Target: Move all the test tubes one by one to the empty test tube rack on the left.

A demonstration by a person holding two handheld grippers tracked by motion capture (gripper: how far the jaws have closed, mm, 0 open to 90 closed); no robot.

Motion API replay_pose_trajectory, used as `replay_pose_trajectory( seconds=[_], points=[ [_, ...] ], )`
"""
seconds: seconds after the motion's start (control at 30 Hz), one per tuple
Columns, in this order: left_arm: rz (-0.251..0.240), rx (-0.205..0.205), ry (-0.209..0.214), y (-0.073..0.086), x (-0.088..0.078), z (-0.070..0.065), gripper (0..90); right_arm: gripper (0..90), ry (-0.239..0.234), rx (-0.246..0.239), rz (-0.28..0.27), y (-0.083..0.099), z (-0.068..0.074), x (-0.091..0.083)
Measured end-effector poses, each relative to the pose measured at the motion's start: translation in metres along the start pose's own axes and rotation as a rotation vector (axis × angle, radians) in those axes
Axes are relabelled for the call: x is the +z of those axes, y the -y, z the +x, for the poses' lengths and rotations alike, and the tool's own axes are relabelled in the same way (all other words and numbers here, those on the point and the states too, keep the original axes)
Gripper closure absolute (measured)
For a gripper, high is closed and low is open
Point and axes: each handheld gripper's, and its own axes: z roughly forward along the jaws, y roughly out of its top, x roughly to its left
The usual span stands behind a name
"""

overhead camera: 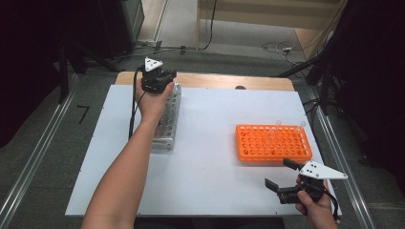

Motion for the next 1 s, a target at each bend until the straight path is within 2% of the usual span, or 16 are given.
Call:
replay_pose_trajectory(
  seconds=[0.27, 0.37, 0.5, 0.7, 0.83, 0.9, 1.0],
  points=[
    [0.039, -0.029, -0.018, 0.011, 0.017, 0.004, 75.6, 0.0, -0.010, 0.005, 0.003, 0.000, -0.001, 0.002],
    [0.069, -0.019, -0.026, 0.015, 0.021, 0.002, 75.5, 0.0, -0.013, 0.006, 0.003, 0.001, 0.000, 0.002],
    [0.107, -0.025, -0.039, 0.017, 0.022, 0.001, 75.4, 0.0, -0.011, 0.008, 0.002, 0.001, -0.002, 0.002],
    [0.137, -0.025, -0.047, 0.018, 0.023, 0.001, 74.5, 0.0, -0.012, 0.010, -0.002, 0.000, -0.002, 0.001],
    [0.158, -0.028, -0.046, 0.019, 0.024, 0.000, 72.1, 0.0, -0.010, 0.015, -0.003, 0.000, -0.003, 0.000],
    [0.161, -0.054, -0.029, 0.020, 0.025, 0.002, 69.9, 0.0, -0.009, 0.014, -0.005, 0.000, -0.003, 0.000],
    [0.164, -0.055, -0.021, 0.020, 0.025, 0.003, 67.0, 0.0, -0.008, 0.018, -0.004, 0.000, -0.004, 0.000]
  ],
)
